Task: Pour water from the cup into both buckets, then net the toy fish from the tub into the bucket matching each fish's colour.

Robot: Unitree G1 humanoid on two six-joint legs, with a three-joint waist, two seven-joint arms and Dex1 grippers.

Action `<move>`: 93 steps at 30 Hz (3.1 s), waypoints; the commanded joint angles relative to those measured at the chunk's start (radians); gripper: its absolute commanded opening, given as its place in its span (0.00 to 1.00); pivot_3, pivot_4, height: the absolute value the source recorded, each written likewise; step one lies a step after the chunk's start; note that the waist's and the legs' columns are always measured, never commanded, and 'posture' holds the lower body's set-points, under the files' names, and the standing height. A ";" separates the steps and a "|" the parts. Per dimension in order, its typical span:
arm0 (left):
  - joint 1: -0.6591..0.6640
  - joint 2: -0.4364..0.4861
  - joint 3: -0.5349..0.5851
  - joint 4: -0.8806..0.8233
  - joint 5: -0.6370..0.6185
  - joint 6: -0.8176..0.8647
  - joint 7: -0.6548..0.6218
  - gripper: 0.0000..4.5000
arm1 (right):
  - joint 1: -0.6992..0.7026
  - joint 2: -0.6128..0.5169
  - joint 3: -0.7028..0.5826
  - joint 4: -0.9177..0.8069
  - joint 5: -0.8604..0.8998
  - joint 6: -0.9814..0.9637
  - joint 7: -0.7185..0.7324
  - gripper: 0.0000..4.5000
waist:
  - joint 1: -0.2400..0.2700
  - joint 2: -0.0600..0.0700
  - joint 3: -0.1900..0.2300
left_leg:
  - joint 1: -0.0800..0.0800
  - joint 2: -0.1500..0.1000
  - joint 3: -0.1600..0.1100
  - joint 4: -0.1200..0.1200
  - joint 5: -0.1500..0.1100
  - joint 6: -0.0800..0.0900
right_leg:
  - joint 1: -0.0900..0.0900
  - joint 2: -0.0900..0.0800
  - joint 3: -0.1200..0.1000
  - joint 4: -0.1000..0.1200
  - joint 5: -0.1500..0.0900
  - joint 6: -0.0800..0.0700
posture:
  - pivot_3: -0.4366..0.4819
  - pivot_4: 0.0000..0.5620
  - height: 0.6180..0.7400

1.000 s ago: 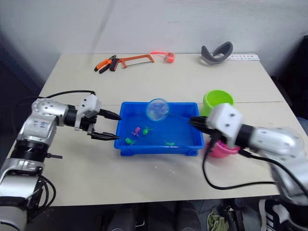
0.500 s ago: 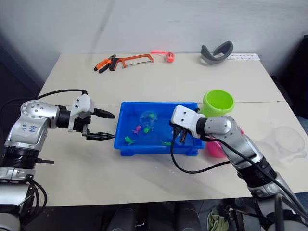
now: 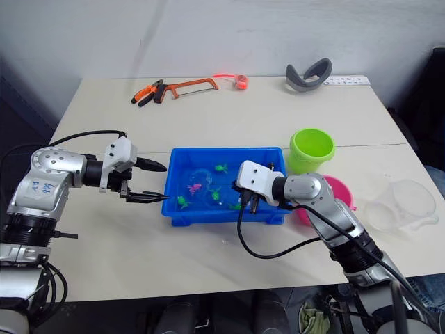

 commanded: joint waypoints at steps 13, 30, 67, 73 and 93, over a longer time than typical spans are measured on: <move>-0.137 -0.119 0.019 -0.001 -0.152 0.133 -0.014 0.99 | 0.170 -0.077 -0.475 -0.456 0.404 0.559 -0.047 0.00 | 0.015 0.000 0.000 | 0.000 0.000 -0.001 0.000 0.000 0.000 | 0.000 0.000 0.000 0.000 0.000 0.000 | 0.48 0.27 1.00; -0.243 -0.408 -0.103 0.073 -0.155 0.033 -0.069 0.99 | 0.746 -0.213 -1.465 -0.830 0.647 0.828 -0.046 0.00 | 0.054 0.000 0.000 | 0.001 -0.001 -0.001 0.000 -0.001 0.002 | 0.002 -0.001 0.001 -0.003 0.001 0.001 | 0.48 0.27 1.00; -0.302 -0.450 -0.111 0.196 -0.114 -0.070 -0.106 0.99 | 1.258 -0.268 -1.384 -0.445 -0.496 -0.960 -0.082 0.00 | 0.050 0.000 0.000 | 0.005 -0.002 -0.001 0.000 -0.002 0.001 | 0.005 -0.001 0.002 -0.007 0.001 0.002 | 0.48 0.27 1.00; -0.299 -0.441 -0.106 0.194 -0.113 -0.069 -0.100 0.99 | 1.217 -0.299 -1.384 -0.388 -0.512 -0.992 -0.086 0.00 | 0.048 0.000 0.000 | 0.005 -0.002 -0.001 0.000 -0.002 0.002 | 0.006 -0.001 0.002 -0.006 0.001 0.002 | 0.48 0.27 1.00; -0.308 -0.453 -0.104 0.217 -0.113 -0.089 -0.084 0.99 | 1.181 -0.326 -1.395 -0.298 -0.507 -1.066 -0.076 0.00 | 0.050 0.000 0.000 | 0.005 -0.002 -0.002 0.000 -0.001 0.001 | 0.006 -0.001 0.001 -0.006 0.001 0.001 | 0.48 0.27 1.00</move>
